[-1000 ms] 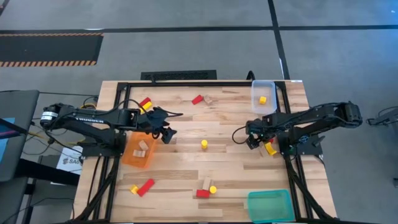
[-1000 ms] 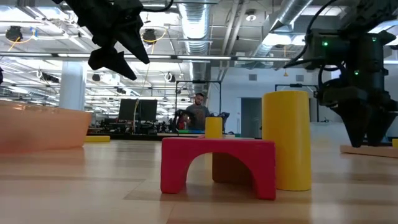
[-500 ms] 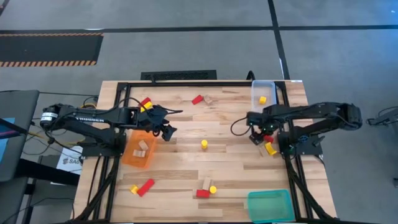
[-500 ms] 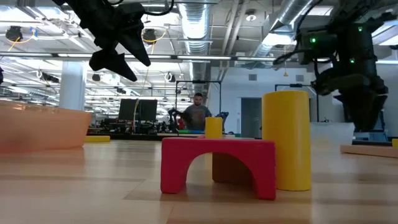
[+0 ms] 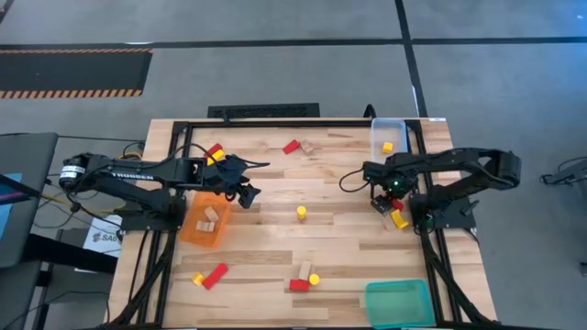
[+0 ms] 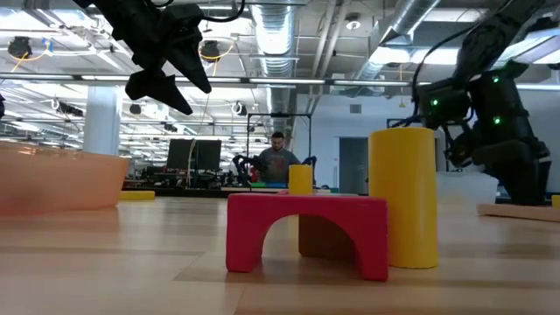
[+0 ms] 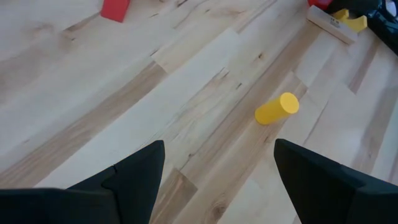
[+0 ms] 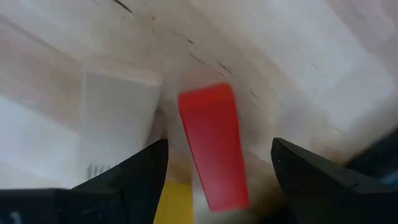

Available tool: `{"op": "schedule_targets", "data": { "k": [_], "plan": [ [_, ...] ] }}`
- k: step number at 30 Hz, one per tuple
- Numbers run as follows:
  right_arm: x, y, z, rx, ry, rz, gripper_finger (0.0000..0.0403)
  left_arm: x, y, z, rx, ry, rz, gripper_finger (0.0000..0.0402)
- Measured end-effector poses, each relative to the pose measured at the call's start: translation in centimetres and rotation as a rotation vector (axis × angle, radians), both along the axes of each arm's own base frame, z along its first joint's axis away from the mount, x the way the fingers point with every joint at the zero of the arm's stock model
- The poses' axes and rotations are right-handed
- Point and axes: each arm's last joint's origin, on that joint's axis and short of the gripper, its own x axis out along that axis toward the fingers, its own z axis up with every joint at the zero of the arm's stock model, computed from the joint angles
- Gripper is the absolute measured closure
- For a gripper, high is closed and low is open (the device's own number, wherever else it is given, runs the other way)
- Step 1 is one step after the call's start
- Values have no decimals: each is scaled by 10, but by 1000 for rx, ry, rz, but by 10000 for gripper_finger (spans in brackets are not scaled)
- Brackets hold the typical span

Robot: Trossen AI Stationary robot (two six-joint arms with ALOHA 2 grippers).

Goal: Sort & place blocks by color
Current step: Put the red block into the green bin

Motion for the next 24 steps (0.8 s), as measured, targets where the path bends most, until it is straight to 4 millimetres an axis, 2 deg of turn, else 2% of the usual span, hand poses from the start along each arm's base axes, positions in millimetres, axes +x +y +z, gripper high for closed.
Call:
{"op": "schedule_targets", "data": {
  "k": [5, 8, 11, 15, 17, 19, 24],
  "plan": [
    [9, -3, -12, 22, 20, -4, 112, 0, 0, 0, 0, 0, -1, 111],
    [12, -4, -13, 30, 28, 3, 141, 0, 0, 0, -1, 4, 0, 111],
    [16, -6, -8, 23, -6, 13, 196, 0, -2, 0, -1, 5, -6, 111],
    [21, -8, -1, -27, -62, 16, 301, -3, -5, 3, 37, -4, 7, 111],
    [25, -11, 5, -78, -91, 36, 332, -7, -8, 7, 78, -26, 27, 111],
    [30, -15, 15, -101, -124, 52, 332, -10, -9, 12, 104, -49, 40, 111],
    [49, -27, 63, -156, -253, 41, 332, -15, -9, 17, 138, -68, 45, 111]
  ]
}}
